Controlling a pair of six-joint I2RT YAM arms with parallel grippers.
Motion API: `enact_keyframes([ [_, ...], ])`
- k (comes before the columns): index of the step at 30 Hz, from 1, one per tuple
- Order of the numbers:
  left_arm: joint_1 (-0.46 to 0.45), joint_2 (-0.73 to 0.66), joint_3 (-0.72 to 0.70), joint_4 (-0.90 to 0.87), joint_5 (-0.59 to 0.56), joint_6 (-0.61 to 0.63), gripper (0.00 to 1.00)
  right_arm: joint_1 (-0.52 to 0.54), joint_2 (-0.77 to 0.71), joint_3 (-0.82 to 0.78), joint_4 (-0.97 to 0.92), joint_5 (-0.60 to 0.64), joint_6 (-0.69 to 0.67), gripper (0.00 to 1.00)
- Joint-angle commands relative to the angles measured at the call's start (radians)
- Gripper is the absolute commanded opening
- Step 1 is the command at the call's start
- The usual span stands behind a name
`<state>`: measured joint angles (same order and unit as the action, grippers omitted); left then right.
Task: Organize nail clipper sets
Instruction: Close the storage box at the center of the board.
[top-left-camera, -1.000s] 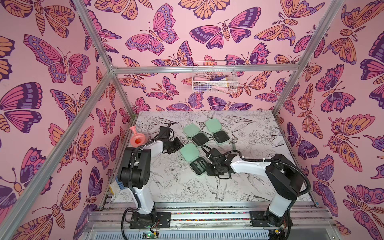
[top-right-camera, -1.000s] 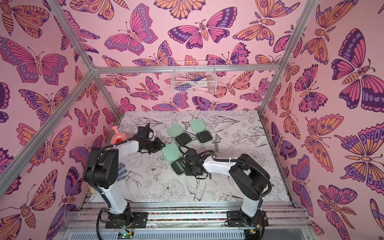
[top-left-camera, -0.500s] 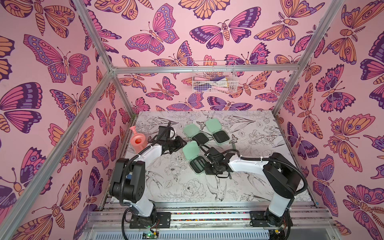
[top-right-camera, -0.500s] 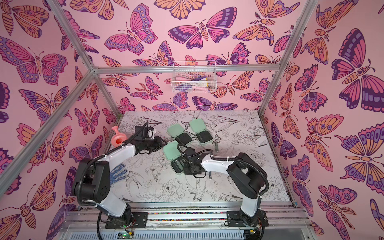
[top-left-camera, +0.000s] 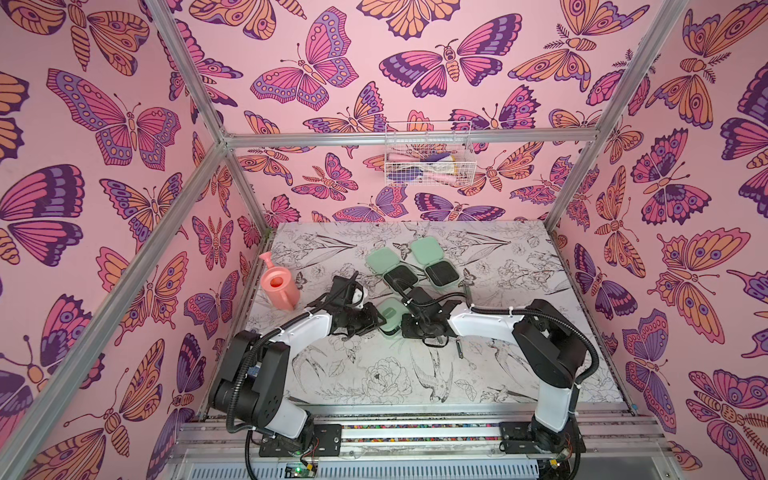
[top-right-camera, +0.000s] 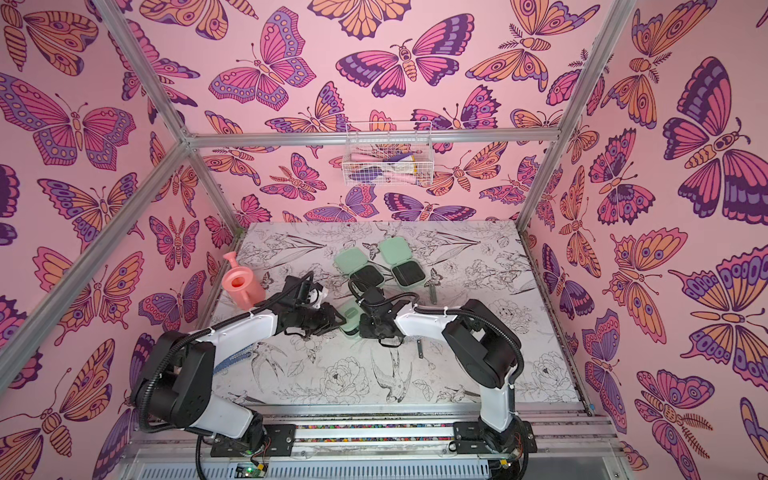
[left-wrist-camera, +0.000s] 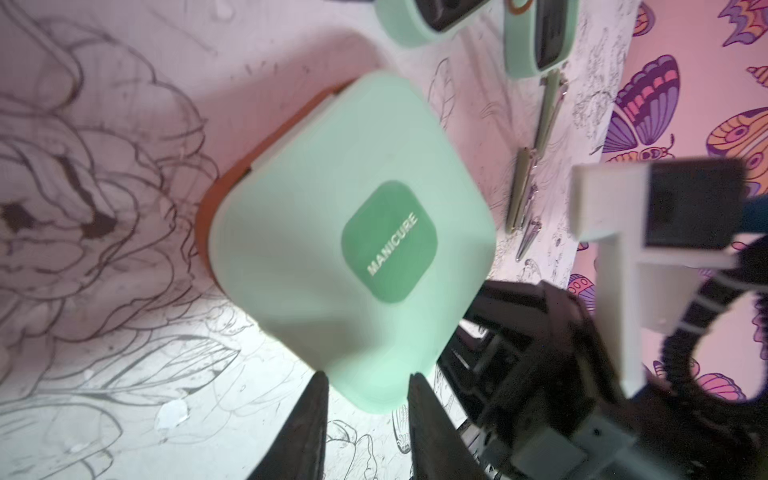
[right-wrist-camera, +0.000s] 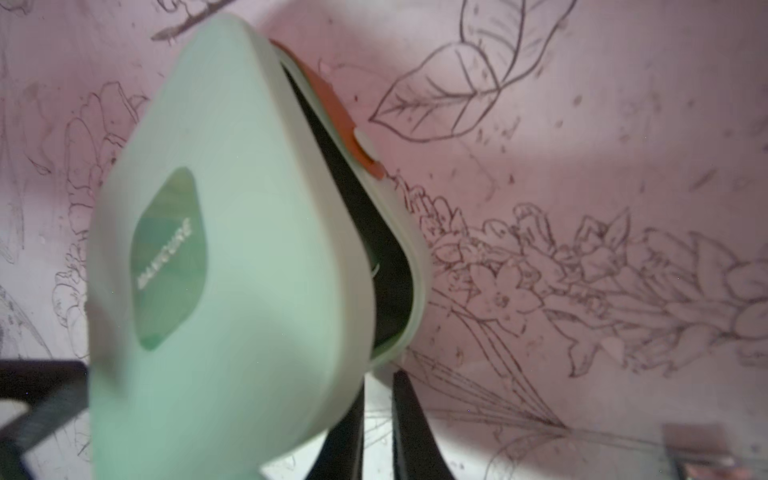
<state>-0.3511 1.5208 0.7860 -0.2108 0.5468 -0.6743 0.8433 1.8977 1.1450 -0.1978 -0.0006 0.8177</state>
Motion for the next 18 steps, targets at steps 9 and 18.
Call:
enact_keyframes([
  [9,-0.012,0.054,-0.015,0.053,-0.049,-0.023,0.34,-0.027,-0.046,-0.031,-0.009,0.050,-0.007,0.21],
  [18,-0.017,0.093,0.001,0.053,-0.060,-0.018,0.34,-0.024,-0.269,-0.093,-0.092,0.028,-0.011,0.38],
])
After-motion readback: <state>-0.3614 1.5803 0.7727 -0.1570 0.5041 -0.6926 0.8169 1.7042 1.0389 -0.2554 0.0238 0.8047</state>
